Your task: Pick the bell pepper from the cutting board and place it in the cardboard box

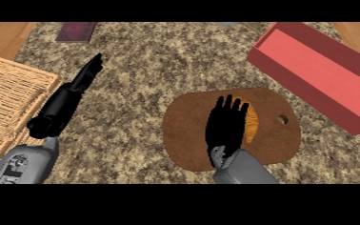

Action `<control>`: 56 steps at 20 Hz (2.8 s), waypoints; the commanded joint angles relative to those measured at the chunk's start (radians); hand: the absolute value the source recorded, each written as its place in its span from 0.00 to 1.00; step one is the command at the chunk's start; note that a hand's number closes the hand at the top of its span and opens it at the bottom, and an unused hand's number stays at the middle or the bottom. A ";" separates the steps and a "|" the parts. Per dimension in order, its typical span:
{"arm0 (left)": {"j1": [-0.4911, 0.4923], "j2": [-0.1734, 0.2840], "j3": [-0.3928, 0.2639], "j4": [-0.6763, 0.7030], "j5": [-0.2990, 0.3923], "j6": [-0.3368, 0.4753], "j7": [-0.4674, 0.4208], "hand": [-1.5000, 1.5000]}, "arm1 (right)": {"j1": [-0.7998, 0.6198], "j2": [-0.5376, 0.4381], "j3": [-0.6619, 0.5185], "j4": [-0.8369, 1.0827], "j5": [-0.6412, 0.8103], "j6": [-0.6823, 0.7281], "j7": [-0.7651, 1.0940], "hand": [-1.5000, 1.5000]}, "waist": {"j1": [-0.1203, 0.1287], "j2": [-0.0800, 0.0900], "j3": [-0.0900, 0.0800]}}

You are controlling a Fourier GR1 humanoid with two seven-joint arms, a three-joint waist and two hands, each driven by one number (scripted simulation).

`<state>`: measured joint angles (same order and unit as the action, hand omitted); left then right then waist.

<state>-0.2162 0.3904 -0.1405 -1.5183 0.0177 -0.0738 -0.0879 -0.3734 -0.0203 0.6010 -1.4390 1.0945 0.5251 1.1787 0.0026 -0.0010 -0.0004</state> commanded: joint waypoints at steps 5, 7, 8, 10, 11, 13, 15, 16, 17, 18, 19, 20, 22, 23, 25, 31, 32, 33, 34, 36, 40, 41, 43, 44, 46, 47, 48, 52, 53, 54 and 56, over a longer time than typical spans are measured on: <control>-0.025 -0.017 0.054 0.008 0.001 -0.053 -0.003 0.50 | -0.027 0.012 0.016 0.073 0.113 -0.023 -0.031 1.00 | -0.001 0.001 0.000; -0.014 -0.037 0.028 0.034 -0.043 -0.029 -0.018 0.50 | -0.055 -0.028 -0.013 0.151 0.150 -0.084 -0.113 1.00 | 0.001 0.003 0.000; 0.029 -0.030 0.035 -0.046 -0.034 -0.046 0.016 0.50 | -0.018 0.019 0.029 0.043 0.174 -0.006 -0.053 1.00 | 0.001 0.000 0.000; -0.022 -0.059 0.044 0.037 -0.058 -0.024 -0.019 0.50 | 0.006 0.016 0.058 0.010 0.222 0.011 -0.064 1.00 | -0.005 0.000 0.000; -0.009 -0.034 0.062 -0.038 -0.027 -0.047 0.031 0.50 | -0.089 0.019 0.027 0.166 0.194 -0.086 -0.099 1.00 | 0.007 0.002 0.001; -0.040 -0.041 0.070 0.001 -0.036 -0.068 0.025 0.50 | -0.077 0.020 0.050 0.091 0.226 -0.029 -0.110 1.00 | 0.000 0.001 0.000; 0.017 -0.035 0.047 -0.043 -0.041 -0.061 0.014 0.50 | -0.088 -0.059 -0.002 0.090 0.132 -0.170 -0.405 1.00 | 0.012 0.003 0.001; -0.003 -0.018 0.055 -0.039 -0.041 -0.068 0.010 0.50 | -0.139 -0.042 -0.033 0.071 0.069 -0.152 -0.492 1.00 | 0.021 0.007 0.002; -0.027 -0.033 0.051 -0.044 -0.032 -0.061 0.044 0.50 | -0.146 -0.065 -0.050 0.074 0.018 -0.178 -0.598 1.00 | 0.028 0.012 0.004; -0.027 -0.044 0.045 -0.030 -0.041 -0.051 0.035 0.50 | -0.147 -0.059 -0.054 0.041 -0.026 -0.211 -0.676 1.00 | 0.027 0.017 0.006; -0.014 -0.041 0.043 -0.027 -0.041 -0.058 0.013 0.50 | -0.137 -0.047 -0.050 0.008 -0.081 -0.212 -0.756 1.00 | 0.030 0.018 0.006; -0.018 -0.046 0.048 -0.020 -0.041 -0.050 0.021 0.50 | -0.160 -0.061 -0.073 0.022 -0.097 -0.249 -0.815 1.00 | 0.030 0.018 0.005; -0.012 -0.065 0.017 -0.035 -0.066 -0.040 0.036 0.50 | -0.155 -0.125 -0.084 0.057 -0.100 -0.339 -0.953 1.00 | 0.020 0.013 0.004; -0.014 -0.056 0.033 -0.020 -0.061 -0.044 0.017 0.50 | -0.215 -0.150 -0.147 0.081 -0.117 -0.362 -1.003 1.00 | 0.022 0.013 0.003; -0.004 -0.046 0.055 0.007 -0.059 -0.053 -0.012 0.50 | -0.220 -0.170 -0.131 0.055 -0.108 -0.371 -1.069 1.00 | 0.007 0.006 0.001; -0.104 -0.066 0.095 0.096 -0.058 -0.059 0.011 0.50 | -0.259 -0.209 -0.253 -0.070 -0.130 -0.342 -1.073 1.00 | -0.012 0.001 0.000; -0.038 -0.066 0.065 0.016 -0.082 -0.046 0.026 0.50 | -0.260 -0.202 -0.280 -0.104 -0.123 -0.347 -1.021 1.00 | -0.007 -0.002 0.000; -0.061 -0.085 0.052 0.037 -0.090 -0.036 0.030 0.50 | -0.285 -0.210 -0.334 -0.118 -0.145 -0.333 -0.984 1.00 | -0.013 -0.002 0.000; -0.026 -0.047 0.087 -0.012 -0.042 -0.075 0.032 0.50 | -0.283 -0.193 -0.364 -0.110 -0.127 -0.379 -0.934 1.00 | -0.004 -0.004 0.001; -0.034 -0.063 0.076 0.019 -0.066 -0.059 0.017 0.50 | -0.277 -0.185 -0.442 -0.120 -0.161 -0.392 -0.887 1.00 | -0.012 -0.002 0.001; -0.006 -0.039 0.102 0.025 -0.042 -0.095 -0.020 0.50 | -0.367 -0.205 -0.590 -0.034 -0.167 -0.449 -0.829 1.00 | 0.004 0.004 0.000; 0.014 -0.023 0.103 -0.036 -0.037 -0.104 0.004 0.50 | -0.411 -0.247 -0.645 -0.067 -0.211 -0.371 -0.796 1.00 | 0.005 -0.002 0.000; 0.000 -0.070 0.074 0.013 -0.083 -0.068 -0.013 0.50 | -0.388 -0.236 -0.660 -0.007 -0.191 -0.453 -0.819 1.00 | 0.000 0.003 0.000; -0.003 -0.081 0.055 -0.046 -0.080 -0.063 0.045 0.50 | -0.398 -0.282 -0.720 0.066 -0.219 -0.465 -0.868 1.00 | 0.007 0.003 0.001; -0.003 -0.070 0.085 -0.015 -0.074 -0.071 0.009 0.50 | -0.438 -0.332 -0.783 0.114 -0.253 -0.449 -0.882 1.00 | 0.006 0.003 0.001; -0.002 -0.059 0.088 0.004 -0.068 -0.097 -0.007 0.50 | -0.440 -0.351 -0.791 0.184 -0.236 -0.491 -0.930 1.00 | 0.008 0.005 0.001; -0.044 -0.060 0.103 0.041 -0.060 -0.103 0.001 0.50 | -0.427 -0.358 -0.801 0.216 -0.237 -0.511 -0.951 1.00 | 0.004 0.006 0.001; -0.034 -0.077 0.090 0.053 -0.089 -0.092 -0.018 0.50 | -0.516 -0.481 -0.799 0.379 -0.195 -0.453 -1.012 1.00 | 0.008 0.008 0.000; -0.012 -0.099 0.070 -0.030 -0.079 -0.084 0.035 0.50 | -0.491 -0.481 -0.806 0.458 -0.196 -0.485 -1.067 1.00 | 0.019 0.008 0.001; -0.006 -0.085 0.078 -0.031 -0.078 -0.091 0.010 0.50 | -0.515 -0.529 -0.821 0.537 -0.195 -0.468 -1.106 1.00 | 0.031 0.013 0.001; 0.030 -0.086 0.069 -0.059 -0.088 -0.089 0.023 0.50 | -0.505 -0.532 -0.803 0.536 -0.209 -0.349 -1.057 1.00 | 0.019 0.005 0.001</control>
<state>-0.2228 0.3069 -0.0636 -1.5354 -0.0636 -0.1627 -0.0778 -0.8761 -0.4914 -0.1915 -1.0125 0.8940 0.0883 0.1542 0.0200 0.0063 0.0001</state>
